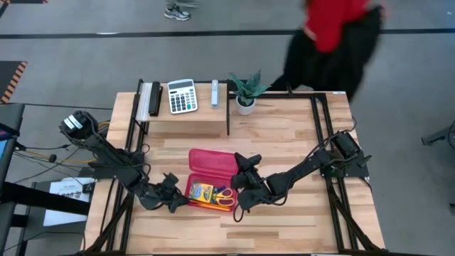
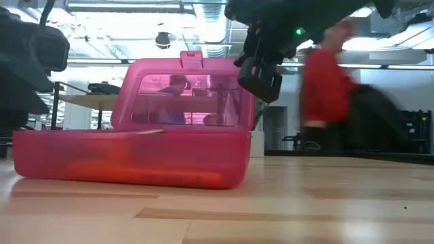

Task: Pack school essentials
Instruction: Close the red supply box

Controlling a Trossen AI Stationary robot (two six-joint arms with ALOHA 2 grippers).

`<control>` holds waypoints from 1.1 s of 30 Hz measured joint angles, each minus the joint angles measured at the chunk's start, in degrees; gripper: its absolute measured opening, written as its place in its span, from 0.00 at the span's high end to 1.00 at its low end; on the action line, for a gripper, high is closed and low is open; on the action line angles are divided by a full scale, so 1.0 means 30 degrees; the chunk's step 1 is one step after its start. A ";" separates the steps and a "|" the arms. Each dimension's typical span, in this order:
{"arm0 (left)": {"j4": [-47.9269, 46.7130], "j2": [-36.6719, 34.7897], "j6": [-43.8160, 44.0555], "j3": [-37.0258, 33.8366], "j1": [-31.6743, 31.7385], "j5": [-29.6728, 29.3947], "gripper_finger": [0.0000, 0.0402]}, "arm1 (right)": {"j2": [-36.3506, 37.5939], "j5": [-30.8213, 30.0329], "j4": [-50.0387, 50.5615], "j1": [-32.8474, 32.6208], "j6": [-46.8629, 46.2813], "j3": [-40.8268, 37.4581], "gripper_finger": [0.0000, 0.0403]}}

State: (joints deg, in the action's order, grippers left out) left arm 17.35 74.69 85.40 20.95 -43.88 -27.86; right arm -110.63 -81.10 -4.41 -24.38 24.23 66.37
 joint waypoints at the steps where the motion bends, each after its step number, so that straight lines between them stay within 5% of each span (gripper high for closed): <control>1: -0.0042 0.0123 0.0099 0.0000 -0.0008 -0.0001 0.78 | 0.0000 0.0005 0.0018 0.0000 0.0087 0.0119 1.00; 23: -0.0504 0.0635 0.0368 0.0000 0.0060 -0.1195 0.78 | 0.0007 0.0543 -0.1739 -0.1808 0.0093 0.0393 1.00; 33: 0.1944 0.3472 0.0472 0.0087 0.0847 -0.0791 0.79 | 0.0007 -0.0481 -0.1640 -0.1291 0.0492 0.0393 1.00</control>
State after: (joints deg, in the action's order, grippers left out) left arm 23.19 85.11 86.81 21.21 -41.34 -30.24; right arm -110.61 -82.54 -9.33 -28.26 25.71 67.55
